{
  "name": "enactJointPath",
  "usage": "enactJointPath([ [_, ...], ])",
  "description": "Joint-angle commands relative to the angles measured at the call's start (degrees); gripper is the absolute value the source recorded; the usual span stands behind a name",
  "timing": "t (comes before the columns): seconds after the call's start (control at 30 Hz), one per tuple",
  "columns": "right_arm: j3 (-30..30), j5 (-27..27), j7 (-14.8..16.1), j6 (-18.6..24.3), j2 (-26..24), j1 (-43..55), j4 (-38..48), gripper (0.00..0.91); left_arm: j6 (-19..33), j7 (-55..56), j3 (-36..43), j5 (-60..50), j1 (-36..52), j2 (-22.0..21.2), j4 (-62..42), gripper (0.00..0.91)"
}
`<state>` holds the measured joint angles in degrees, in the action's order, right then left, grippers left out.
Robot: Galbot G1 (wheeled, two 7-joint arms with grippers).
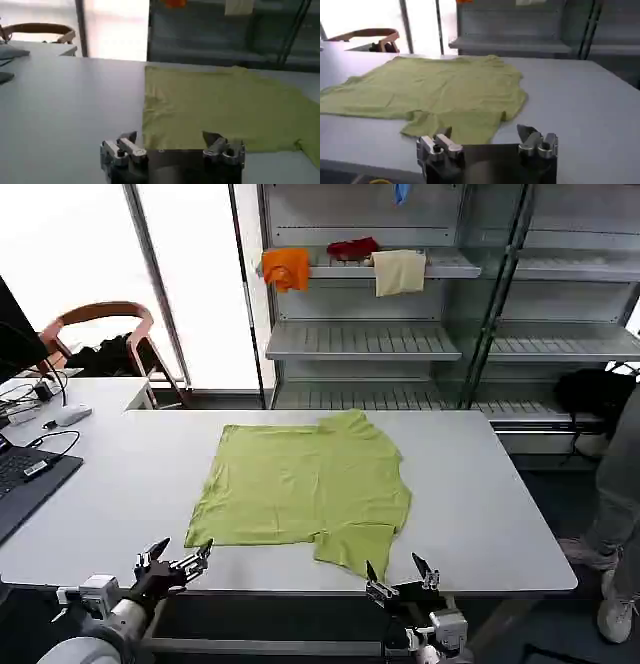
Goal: Fold and organize the clothes.
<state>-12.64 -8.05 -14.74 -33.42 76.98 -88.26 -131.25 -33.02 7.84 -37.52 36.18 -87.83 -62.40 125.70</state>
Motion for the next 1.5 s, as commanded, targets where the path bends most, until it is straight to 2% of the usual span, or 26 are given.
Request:
enactJointPath([
  [0.03,3.04,1.66,-2.27,0.04,0.42,2.03,2.28,0.907,-0.04,0.07,2.57,-3.11,3.08,-0.33,-4.37,0.907],
  [0.3,5.70,3.39,-4.12,0.02,1.91,4.68,5.80,0.907,0.00,0.03,3.43,-4.53,5.86,-0.70,-7.73,0.907],
  [0.4,5.80,4.17,-3.71,0.01,1.91,4.65,6.93,0.856,0.02,-0.03,4.11,-5.03,6.91,-1.01,-8.89,0.907],
  [0.43,5.93,4.74,-3.57,0.00,1.91,4.74,7.56,0.725,0.02,-0.04,4.28,-5.18,7.32,-1.14,-9.51,0.907],
  [0.5,6.05,5.89,-3.10,0.00,1.95,4.89,8.77,0.625,0.02,-0.11,4.72,-5.35,8.13,-1.36,-10.39,0.907],
  [0.53,6.07,5.88,-3.09,0.01,1.96,4.90,8.95,0.413,0.03,-0.12,4.76,-5.36,8.34,-1.40,-10.64,0.907],
  [0.57,6.08,5.98,-2.74,0.00,1.98,4.89,9.42,0.191,0.03,-0.16,4.98,-5.37,8.58,-1.46,-11.07,0.786],
  [0.6,6.13,5.93,-2.72,0.01,1.98,4.89,9.65,0.101,0.03,-0.18,5.08,-5.39,8.81,-1.58,-11.40,0.715],
  [0.63,6.06,5.93,-2.52,0.02,2.04,4.88,9.84,0.000,0.03,-0.21,5.12,-5.46,8.98,-1.75,-11.68,0.403],
  [0.67,5.98,5.89,-2.28,0.03,2.12,4.89,9.97,0.000,0.04,-0.23,5.17,-5.49,9.09,-1.80,-11.93,0.403],
  [0.7,5.96,5.81,-2.07,0.01,2.14,4.92,10.10,0.000,0.03,-0.23,5.21,-5.51,9.22,-1.87,-12.09,0.181],
  [0.73,5.90,5.85,-1.80,0.00,2.09,4.96,10.20,0.000,0.04,-0.28,5.24,-5.54,9.29,-1.91,-12.32,0.050],
  [0.77,5.92,5.79,-1.63,-0.01,1.97,5.01,10.30,0.000,0.04,-0.29,5.30,-5.57,9.34,-1.90,-12.50,0.010],
  [1.07,5.74,5.66,-0.72,0.03,1.49,4.63,9.37,0.000,0.01,-0.46,5.39,-5.17,8.55,-1.99,-12.22,0.000],
  [1.5,2.72,1.84,-0.65,0.10,0.50,2.73,2.96,0.000,0.00,-0.55,4.44,-4.31,5.72,-1.93,-7.44,0.000],
])
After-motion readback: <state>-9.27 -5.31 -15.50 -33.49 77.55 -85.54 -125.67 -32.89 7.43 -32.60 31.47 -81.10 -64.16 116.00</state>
